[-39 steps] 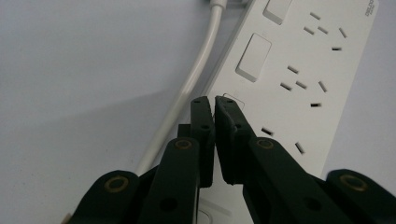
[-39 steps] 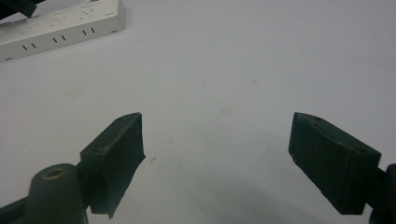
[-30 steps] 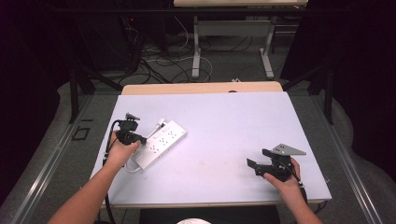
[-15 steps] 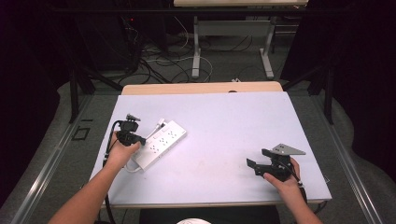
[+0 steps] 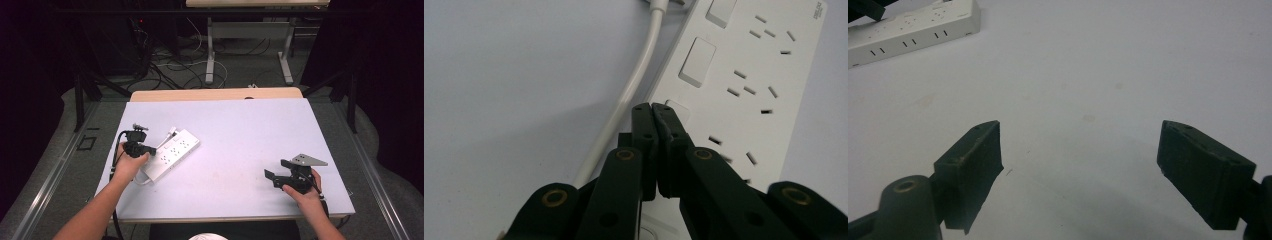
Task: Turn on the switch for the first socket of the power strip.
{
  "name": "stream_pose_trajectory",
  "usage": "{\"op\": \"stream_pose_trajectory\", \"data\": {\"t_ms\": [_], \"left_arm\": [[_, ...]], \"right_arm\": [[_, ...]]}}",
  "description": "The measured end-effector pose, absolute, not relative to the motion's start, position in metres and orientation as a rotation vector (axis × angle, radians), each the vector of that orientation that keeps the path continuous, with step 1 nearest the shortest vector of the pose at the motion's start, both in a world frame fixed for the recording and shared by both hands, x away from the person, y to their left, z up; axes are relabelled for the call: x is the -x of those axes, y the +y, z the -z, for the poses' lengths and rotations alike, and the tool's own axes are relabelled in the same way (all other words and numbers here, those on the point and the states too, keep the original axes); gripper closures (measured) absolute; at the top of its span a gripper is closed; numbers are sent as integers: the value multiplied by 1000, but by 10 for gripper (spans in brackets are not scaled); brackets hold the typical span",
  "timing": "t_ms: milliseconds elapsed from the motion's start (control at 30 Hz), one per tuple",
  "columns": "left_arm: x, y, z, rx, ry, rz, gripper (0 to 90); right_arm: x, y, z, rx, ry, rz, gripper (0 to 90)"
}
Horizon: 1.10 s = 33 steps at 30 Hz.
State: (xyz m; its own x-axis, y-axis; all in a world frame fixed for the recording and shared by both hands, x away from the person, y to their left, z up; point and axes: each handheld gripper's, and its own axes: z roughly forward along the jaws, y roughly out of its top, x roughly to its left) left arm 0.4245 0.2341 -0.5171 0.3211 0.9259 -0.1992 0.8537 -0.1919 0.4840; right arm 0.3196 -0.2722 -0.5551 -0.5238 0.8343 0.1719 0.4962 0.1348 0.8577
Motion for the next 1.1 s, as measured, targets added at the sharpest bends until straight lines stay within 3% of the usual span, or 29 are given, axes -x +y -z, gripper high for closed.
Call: {"op": "stream_pose_trajectory", "data": {"t_ms": [300, 1100], "left_arm": [[-424, 232, 517, -2074, 1556, -184, 856], [-418, 221, 510, -2078, 1470, -235, 552]], "right_arm": [[-322, -272, 556, -1295, 2055, -1357, 173], [-321, -269, 553, -1275, 2075, -1358, 174]]}}
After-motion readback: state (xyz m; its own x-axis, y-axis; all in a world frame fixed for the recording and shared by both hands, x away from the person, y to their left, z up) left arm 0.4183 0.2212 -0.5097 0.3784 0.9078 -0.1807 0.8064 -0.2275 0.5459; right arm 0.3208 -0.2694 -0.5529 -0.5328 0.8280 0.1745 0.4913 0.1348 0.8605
